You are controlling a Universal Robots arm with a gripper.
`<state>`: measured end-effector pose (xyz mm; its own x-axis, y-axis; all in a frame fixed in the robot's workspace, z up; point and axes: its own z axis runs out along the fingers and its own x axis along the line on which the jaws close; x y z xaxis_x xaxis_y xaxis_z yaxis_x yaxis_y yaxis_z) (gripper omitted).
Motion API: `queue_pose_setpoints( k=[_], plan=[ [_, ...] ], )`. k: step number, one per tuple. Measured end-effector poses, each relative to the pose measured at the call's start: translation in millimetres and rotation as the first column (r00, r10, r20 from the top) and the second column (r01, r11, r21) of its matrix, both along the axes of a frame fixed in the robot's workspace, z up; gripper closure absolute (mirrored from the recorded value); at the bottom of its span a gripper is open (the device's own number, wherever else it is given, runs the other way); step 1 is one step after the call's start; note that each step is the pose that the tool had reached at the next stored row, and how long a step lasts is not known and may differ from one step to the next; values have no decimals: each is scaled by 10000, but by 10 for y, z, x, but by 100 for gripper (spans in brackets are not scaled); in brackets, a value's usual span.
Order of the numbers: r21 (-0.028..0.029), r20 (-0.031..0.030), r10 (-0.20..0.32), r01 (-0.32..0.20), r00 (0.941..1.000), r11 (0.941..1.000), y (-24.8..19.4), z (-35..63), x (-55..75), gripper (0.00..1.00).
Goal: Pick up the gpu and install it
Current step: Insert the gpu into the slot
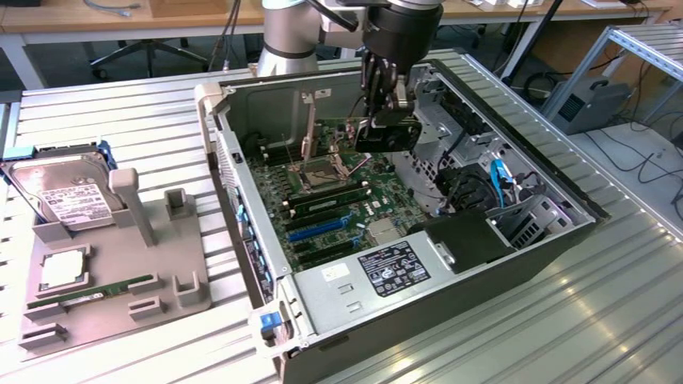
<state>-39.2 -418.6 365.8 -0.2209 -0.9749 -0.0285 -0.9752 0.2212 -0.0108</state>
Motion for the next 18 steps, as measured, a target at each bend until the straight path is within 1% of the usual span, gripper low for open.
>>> queue_pose_setpoints(
  k=[18],
  plan=[
    [0, 0, 360, -360, 9994, 9994, 0, -2, 0, 73]
  ],
)
